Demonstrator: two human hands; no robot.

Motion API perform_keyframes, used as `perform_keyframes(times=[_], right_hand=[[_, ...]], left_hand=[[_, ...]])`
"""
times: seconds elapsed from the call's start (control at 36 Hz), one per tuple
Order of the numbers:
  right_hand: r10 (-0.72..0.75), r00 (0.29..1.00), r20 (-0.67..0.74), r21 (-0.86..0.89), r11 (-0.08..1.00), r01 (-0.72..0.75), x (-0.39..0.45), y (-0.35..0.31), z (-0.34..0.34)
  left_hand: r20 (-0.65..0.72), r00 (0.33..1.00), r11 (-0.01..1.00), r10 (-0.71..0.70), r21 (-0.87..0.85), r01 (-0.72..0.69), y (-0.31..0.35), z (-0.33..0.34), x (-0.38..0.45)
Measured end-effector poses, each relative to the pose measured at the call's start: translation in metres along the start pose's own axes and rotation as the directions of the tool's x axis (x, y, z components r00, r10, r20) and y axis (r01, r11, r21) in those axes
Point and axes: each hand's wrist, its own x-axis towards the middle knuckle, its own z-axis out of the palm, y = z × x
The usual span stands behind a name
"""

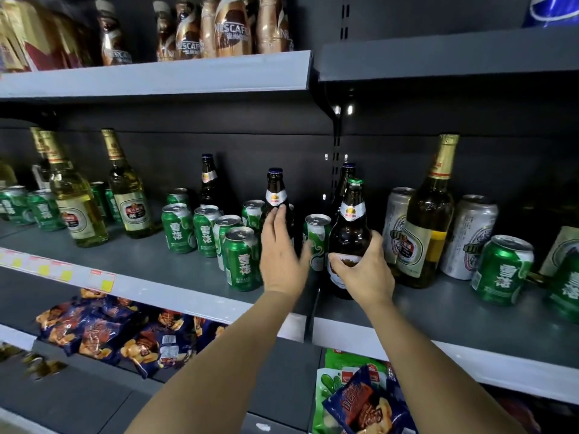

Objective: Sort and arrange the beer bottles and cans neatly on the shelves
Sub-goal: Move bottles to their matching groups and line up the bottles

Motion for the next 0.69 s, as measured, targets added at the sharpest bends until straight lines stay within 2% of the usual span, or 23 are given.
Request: perform_keyframes(times=[0.06,0.11,0.25,0.36,0.47,0.56,0.61,0.69], right_hand=[[-0.002,1.0,-0.004,-0.001,1.0,0.002,0.0,0.001,0.0],[-0.001,1.0,-0.004,-0.001,1.0,0.001,0.0,0.001,0.0],[0.001,1.0,-0.008,0.007,1.0,-0.001,0.0,0.001,0.0],[0.004,1.0,0.003,0.001,1.0,-0.004,-0.001,0.0,-0.001],[0.011,1.0,0.022,-0.036,0.999,-0.01,-0.001,-0.002,-0.003],[0.022,0.999,0.031,-0.055,0.998,-0.02,0.0,-0.007,-0.006],[0.032,0.999,0.039,-0.066,0.997,-0.029,0.0,-0.01,-0.009],[0.039,0.998,0.048,-0.089,0.995,-0.035,-0.001,-0.013,-0.017]], left_hand=[[0.087,0.975,0.974,-0.203,-0.086,0.211,0.004,0.008,0.007],[0.149,0.91,0.9,-0.387,-0.153,0.408,0.003,0.011,0.021],[0.255,0.783,0.737,-0.567,-0.268,0.621,-0.007,0.018,0.047],[0.248,0.721,0.643,-0.647,-0.331,0.691,-0.016,0.025,0.056],[0.205,0.71,0.703,-0.674,-0.118,0.702,-0.01,0.026,0.056],[0.189,0.686,0.701,-0.702,0.018,0.713,0.005,0.023,0.056],[0.178,0.681,0.696,-0.71,0.026,0.718,0.012,0.021,0.051],[0.146,0.724,0.732,-0.674,0.005,0.681,0.015,0.021,0.04]])
